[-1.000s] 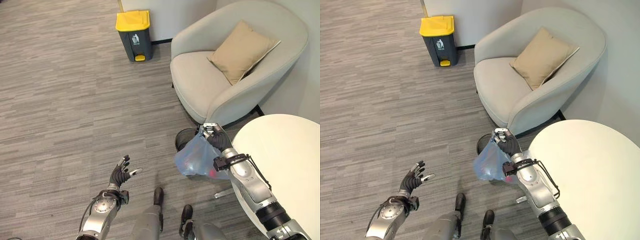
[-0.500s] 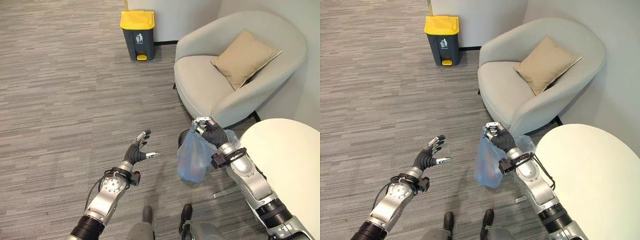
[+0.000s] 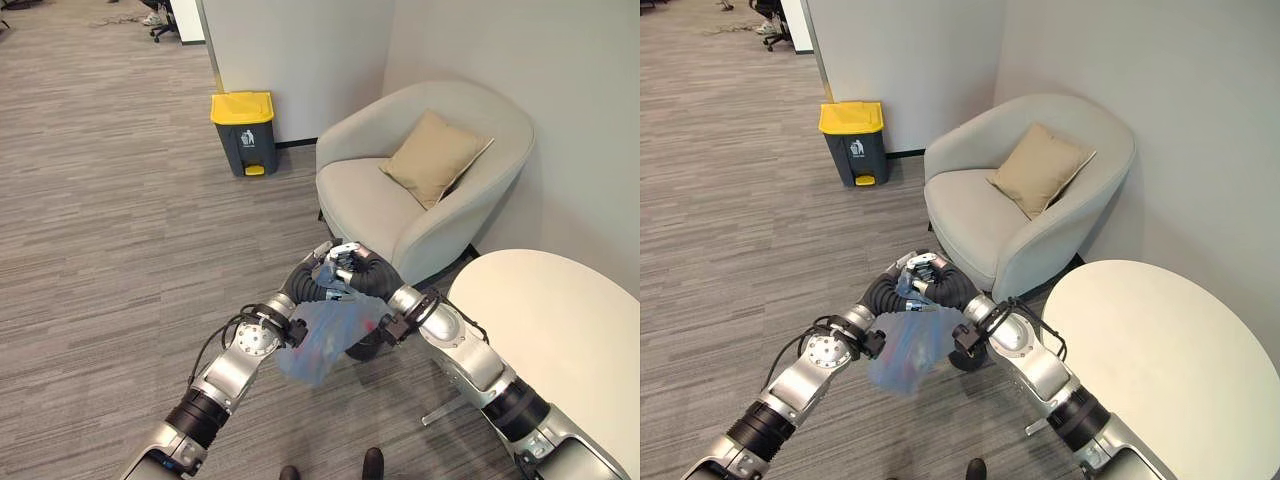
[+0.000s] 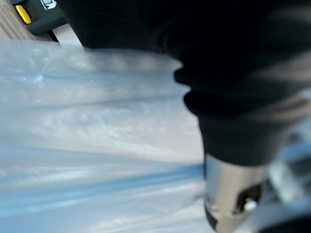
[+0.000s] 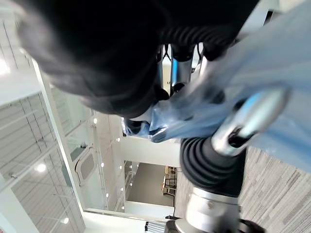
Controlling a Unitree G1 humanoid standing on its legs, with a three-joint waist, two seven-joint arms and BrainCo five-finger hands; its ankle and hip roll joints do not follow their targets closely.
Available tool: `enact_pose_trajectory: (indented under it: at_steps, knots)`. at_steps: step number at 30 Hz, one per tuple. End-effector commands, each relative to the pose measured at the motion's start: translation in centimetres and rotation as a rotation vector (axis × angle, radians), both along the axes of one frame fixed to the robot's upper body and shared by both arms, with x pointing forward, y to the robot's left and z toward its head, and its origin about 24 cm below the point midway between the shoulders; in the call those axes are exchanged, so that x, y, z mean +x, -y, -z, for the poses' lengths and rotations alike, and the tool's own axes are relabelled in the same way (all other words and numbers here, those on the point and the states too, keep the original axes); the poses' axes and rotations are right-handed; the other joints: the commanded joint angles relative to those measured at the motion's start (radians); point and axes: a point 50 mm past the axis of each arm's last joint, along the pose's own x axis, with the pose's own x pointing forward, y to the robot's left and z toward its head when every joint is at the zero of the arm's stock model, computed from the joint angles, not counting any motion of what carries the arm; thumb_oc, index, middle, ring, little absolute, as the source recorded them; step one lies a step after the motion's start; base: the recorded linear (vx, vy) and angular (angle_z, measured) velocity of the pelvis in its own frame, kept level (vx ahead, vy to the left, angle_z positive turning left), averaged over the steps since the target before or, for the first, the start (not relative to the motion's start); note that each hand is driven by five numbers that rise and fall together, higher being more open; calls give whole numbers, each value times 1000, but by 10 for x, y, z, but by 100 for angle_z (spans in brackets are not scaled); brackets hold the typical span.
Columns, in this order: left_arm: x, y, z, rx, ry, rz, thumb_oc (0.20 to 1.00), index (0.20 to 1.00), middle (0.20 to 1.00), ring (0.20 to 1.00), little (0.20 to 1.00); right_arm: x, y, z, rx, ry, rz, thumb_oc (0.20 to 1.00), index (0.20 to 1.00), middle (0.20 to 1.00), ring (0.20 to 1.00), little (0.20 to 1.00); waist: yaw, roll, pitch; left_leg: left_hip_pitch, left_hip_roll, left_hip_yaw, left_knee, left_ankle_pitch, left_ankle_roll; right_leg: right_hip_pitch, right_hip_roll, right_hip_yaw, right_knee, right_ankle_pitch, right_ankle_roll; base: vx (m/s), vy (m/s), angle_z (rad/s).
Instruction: Gather garbage on tea table into small bin, then transfer packed bag to large trash can.
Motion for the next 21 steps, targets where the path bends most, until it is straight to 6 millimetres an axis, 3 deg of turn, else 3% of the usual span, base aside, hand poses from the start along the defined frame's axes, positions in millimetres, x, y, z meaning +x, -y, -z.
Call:
enact_pose_trajectory:
  at_steps: [1,13,21]
  knots:
    - [5,7,2,96,39,33,1000,1000,1000,1000,1000,-4,-25,-60,261,151,-110,200,200,200,200,200,6,-42,-18,-27,-12,-19,2,-70,-27,42,-19,27,50,-186,88,0,0,0]
    - [-7,17,31,127,-69,61,1000,1000,1000,1000,1000,-20,-47,-90,388,196,-248,200,200,200,200,200,13,-50,-32,-16,-15,-16,-1,-75,-20,45,-21,35,49,-178,90,-1,3,0]
    - [-6,6,42,178,-82,-25,1000,1000,1000,1000,1000,-24,-51,-97,410,214,-271,200,200,200,200,200,13,-52,-36,-15,-15,-11,-4,-72,-18,43,-23,38,45,-168,92,0,0,0]
